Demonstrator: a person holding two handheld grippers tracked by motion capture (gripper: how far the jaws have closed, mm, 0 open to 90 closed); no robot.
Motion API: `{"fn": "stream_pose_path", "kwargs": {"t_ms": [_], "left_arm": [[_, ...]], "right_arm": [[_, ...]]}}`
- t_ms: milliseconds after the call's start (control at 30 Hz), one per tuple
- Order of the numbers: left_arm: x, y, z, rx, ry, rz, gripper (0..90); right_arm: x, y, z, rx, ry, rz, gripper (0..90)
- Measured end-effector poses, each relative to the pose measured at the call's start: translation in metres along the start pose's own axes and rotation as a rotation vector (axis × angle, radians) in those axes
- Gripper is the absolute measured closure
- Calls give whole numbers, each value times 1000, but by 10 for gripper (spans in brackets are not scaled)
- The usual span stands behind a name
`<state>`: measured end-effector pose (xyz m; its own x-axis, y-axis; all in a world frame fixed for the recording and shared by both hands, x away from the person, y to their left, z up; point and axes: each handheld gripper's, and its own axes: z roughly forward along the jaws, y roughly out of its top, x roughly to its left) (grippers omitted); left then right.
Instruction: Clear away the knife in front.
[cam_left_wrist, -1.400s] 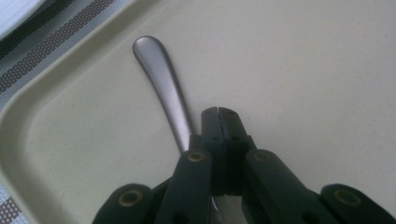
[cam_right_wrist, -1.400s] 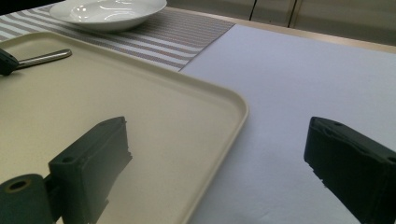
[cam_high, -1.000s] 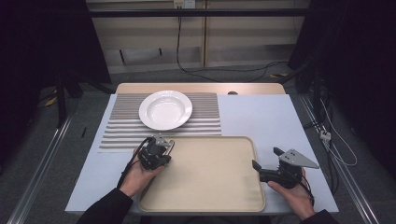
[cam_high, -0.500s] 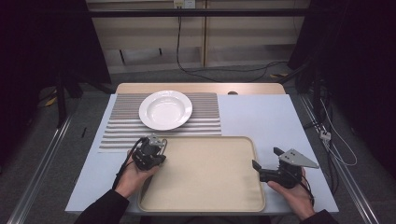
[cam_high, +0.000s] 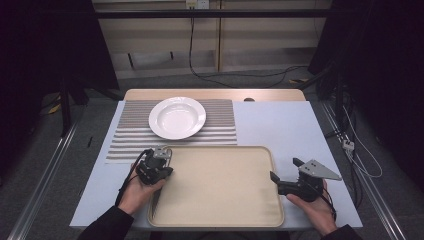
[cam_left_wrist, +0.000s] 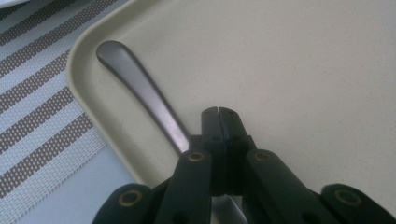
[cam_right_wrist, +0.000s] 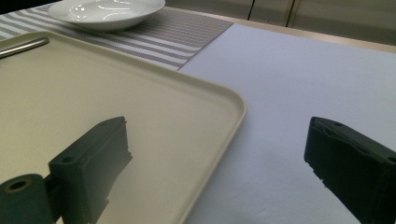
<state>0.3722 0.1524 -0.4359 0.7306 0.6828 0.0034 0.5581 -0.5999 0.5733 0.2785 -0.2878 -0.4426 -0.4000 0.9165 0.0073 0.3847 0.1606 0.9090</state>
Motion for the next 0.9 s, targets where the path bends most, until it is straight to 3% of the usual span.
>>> {"fn": "stream_pose_path", "kwargs": {"t_ms": [300, 533, 633, 800, 900], "left_arm": [[1, -4, -2, -5, 3, 2, 900], [0, -6, -3, -16, 13, -28, 900], [0, -6, -2, -17, 8, -40, 892], [-1, -6, -3, -18, 1, -18, 844], [1, -6, -2, -31, -35, -35, 792]], "right_arm": [[-1, 0, 0, 3, 0, 5, 65], [-1, -1, -1, 0, -4, 2, 66], [-2, -1, -2, -3, -6, 4, 66], [-2, -2, -2, -1, -7, 6, 66], [-2, -2, -3, -1, -9, 11, 66]]}}
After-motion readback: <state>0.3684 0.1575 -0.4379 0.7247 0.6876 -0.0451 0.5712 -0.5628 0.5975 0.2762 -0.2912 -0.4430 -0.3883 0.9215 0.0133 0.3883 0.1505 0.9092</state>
